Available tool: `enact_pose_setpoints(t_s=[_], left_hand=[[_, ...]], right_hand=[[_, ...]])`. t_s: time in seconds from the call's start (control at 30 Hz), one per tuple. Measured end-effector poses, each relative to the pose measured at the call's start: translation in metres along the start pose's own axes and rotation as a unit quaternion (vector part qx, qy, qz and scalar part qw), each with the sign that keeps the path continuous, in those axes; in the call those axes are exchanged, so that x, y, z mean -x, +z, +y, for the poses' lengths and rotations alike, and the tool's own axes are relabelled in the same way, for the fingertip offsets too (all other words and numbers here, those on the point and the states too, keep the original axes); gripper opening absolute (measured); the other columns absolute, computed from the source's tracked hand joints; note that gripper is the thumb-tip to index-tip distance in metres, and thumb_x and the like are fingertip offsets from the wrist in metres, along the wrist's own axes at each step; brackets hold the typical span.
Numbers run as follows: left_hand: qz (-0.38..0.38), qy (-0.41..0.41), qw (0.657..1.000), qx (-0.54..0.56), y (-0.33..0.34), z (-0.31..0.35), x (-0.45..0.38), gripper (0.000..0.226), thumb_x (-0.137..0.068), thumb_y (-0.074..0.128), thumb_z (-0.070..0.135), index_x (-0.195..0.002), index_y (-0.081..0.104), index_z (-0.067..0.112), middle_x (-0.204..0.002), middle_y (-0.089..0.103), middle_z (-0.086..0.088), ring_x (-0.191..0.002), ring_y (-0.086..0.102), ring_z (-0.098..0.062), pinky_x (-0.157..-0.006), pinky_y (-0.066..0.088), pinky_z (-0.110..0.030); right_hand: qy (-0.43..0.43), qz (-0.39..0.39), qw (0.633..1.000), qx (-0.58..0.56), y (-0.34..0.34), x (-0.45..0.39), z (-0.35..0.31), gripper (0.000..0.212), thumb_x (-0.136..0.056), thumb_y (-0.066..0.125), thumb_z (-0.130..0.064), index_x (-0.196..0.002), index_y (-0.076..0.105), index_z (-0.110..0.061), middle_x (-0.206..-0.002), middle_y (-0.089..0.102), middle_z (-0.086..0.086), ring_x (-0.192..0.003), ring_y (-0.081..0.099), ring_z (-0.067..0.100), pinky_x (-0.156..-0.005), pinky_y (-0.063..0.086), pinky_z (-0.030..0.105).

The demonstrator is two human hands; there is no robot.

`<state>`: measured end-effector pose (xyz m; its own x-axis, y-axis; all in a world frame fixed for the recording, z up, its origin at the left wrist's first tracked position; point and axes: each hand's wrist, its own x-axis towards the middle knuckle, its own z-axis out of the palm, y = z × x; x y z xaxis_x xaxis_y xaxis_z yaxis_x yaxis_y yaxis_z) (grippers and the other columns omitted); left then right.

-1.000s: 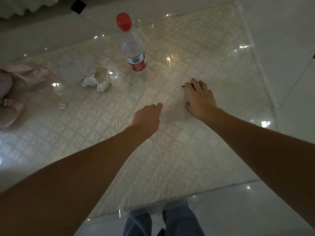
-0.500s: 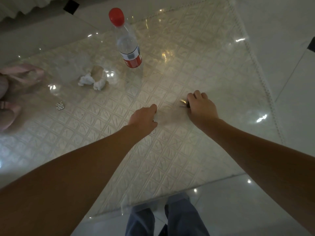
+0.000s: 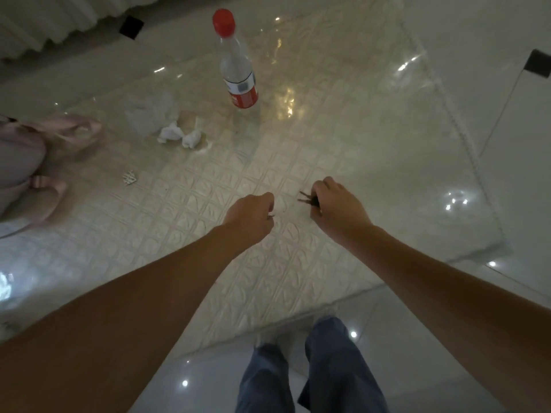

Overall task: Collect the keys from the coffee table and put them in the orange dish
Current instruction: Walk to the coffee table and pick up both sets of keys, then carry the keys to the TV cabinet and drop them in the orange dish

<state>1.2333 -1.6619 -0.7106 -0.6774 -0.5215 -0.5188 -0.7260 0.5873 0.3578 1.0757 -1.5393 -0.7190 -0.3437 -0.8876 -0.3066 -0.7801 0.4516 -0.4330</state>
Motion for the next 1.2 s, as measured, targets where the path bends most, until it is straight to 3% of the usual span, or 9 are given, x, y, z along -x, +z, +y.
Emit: enact_pose_setpoints(t_s=[0.17,0.33,0.47,0.77,0.9,1.07,1.2], left_hand=[[0.049,0.062,0.997,0.006,-0.032,0.006,0.043,0.008,-0.087,0.053,0.019,-0.095,0.051,0.021,-0.088,0.057,0.002,-0.071,0.056,-0.020,-0.062,0.050,-0.037],[0.108,0.184,0.974,-0.078,-0.089,0.027,0.101,0.010,-0.089,0.052,0.017,-0.099,0.053,0.015,-0.092,0.053,-0.003,-0.064,0.054,-0.025,-0.055,0.048,-0.038],[0.129,0.223,0.959,-0.121,-0.141,0.047,0.157,0.012,-0.090,0.052,0.019,-0.099,0.059,0.015,-0.096,0.055,-0.003,-0.071,0.057,-0.023,-0.057,0.050,-0.039],[0.212,0.290,0.925,-0.126,-0.225,0.127,0.269,0.005,-0.084,0.058,0.014,-0.088,0.060,0.013,-0.084,0.054,-0.004,-0.068,0.055,-0.023,-0.053,0.047,-0.039],[0.231,0.330,0.906,-0.128,-0.245,0.186,0.305,0.010,-0.083,0.061,0.014,-0.093,0.061,0.015,-0.087,0.055,-0.001,-0.069,0.055,-0.020,-0.053,0.048,-0.035],[0.236,0.361,0.892,-0.137,-0.251,0.258,0.331,0.014,-0.081,0.066,0.015,-0.095,0.062,0.018,-0.087,0.056,0.003,-0.069,0.056,-0.014,-0.051,0.032,-0.021],[0.228,0.393,0.882,-0.123,-0.235,0.332,0.342,0.014,-0.084,0.064,0.017,-0.097,0.061,0.019,-0.089,0.056,0.004,-0.068,0.055,-0.012,-0.055,0.032,-0.018]], right_hand=[[-0.051,0.059,0.997,0.024,-0.021,0.034,-0.032,0.013,-0.084,0.057,-0.009,-0.097,0.055,-0.010,-0.096,0.053,0.008,-0.083,0.051,0.025,-0.069,0.046,0.040],[-0.067,0.121,0.990,0.031,-0.072,0.075,-0.075,0.013,-0.084,0.058,-0.009,-0.097,0.058,-0.011,-0.094,0.056,0.006,-0.080,0.052,0.025,-0.070,0.045,0.040],[-0.043,0.159,0.986,0.013,-0.125,0.121,-0.116,0.013,-0.084,0.060,-0.009,-0.097,0.060,-0.011,-0.093,0.057,0.004,-0.079,0.053,0.023,-0.071,0.045,0.037],[0.042,0.253,0.966,-0.036,-0.251,0.242,-0.172,0.014,-0.082,0.063,-0.010,-0.096,0.063,-0.013,-0.093,0.059,0.001,-0.079,0.054,0.022,-0.070,0.044,0.033],[0.091,0.297,0.948,-0.072,-0.292,0.303,-0.170,0.013,-0.082,0.063,-0.013,-0.095,0.062,-0.018,-0.093,0.060,-0.003,-0.081,0.057,0.018,-0.070,0.048,0.032],[0.135,0.333,0.929,-0.093,-0.325,0.368,-0.141,0.014,-0.083,0.063,-0.014,-0.096,0.061,-0.020,-0.094,0.059,-0.007,-0.084,0.058,0.013,-0.074,0.050,0.029],[0.155,0.362,0.915,-0.087,-0.351,0.418,-0.106,0.014,-0.083,0.064,-0.015,-0.096,0.061,-0.020,-0.093,0.059,-0.007,-0.082,0.057,0.012,-0.072,0.051,0.028]])
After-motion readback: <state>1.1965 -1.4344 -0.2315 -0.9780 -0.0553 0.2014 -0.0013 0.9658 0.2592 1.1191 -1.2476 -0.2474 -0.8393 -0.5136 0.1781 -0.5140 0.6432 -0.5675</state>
